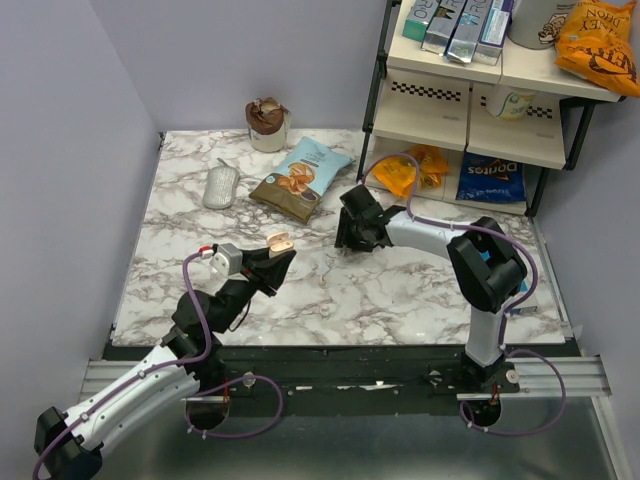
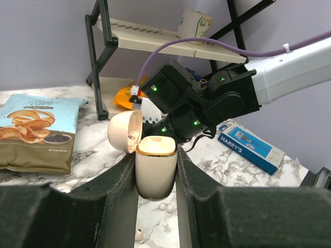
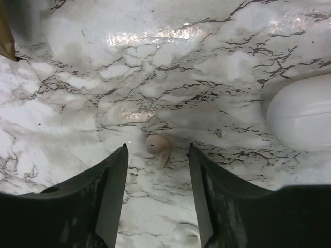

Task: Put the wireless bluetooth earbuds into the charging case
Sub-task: Pick up the earbud from the center of the board.

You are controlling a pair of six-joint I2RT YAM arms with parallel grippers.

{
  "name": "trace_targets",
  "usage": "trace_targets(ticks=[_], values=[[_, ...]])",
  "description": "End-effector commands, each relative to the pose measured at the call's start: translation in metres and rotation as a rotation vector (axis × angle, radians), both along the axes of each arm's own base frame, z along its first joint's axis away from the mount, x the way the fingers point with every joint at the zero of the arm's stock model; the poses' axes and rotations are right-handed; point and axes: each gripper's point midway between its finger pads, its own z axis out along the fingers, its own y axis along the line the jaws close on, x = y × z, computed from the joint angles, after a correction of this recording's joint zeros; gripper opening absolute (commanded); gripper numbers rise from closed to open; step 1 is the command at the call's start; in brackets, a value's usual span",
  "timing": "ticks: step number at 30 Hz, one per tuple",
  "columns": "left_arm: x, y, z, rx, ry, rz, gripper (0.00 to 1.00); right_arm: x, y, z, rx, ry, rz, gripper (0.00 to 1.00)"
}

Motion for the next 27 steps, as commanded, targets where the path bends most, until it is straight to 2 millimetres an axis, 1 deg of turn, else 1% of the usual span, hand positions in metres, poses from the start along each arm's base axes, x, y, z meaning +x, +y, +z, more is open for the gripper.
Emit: trace_targets(ticks=[1,2,4,9,14,15,18,23,27], values=[[-0.001,0.001,0.02,-0.04,-0.025,0.002,0.0,-0.013,-0.037,-0.023,-0.179,0.072,-0.005,0.61],[-0.001,0.001,0.02,-0.04,-0.023,0.001,0.0,-0.008,-0.034,-0.018,-0.178,0.058,-0.006,0.62],[-0.001,0.001,0.022,-0.041,-0.026,0.003,0.0,-0.006,-0.036,-0.019,-0.202,0.063,-0.002,0.61],[-0.001,0.0,0.022,-0.038,-0.028,-0.002,0.0,0.004,-0.033,-0.013,-0.243,0.049,0.033,0.55],[-0.002,0.001,0.021,-0.043,-0.026,-0.003,0.0,0.0,-0.031,-0.019,-0.268,0.058,0.055,0.54],[-0.003,0.001,0.021,-0.044,-0.027,-0.003,0.0,-0.001,-0.03,-0.021,-0.27,0.062,0.059,0.55],[-0.003,0.002,0.021,-0.047,-0.029,0.001,0.0,-0.004,-0.026,-0.023,-0.278,0.067,0.073,0.57],[-0.004,0.002,0.022,-0.049,-0.029,-0.004,0.0,-0.006,-0.017,-0.023,-0.291,0.071,0.087,0.57],[-0.004,0.003,0.024,-0.055,-0.032,0.0,0.0,-0.007,-0.014,-0.021,-0.274,0.089,0.045,0.52]])
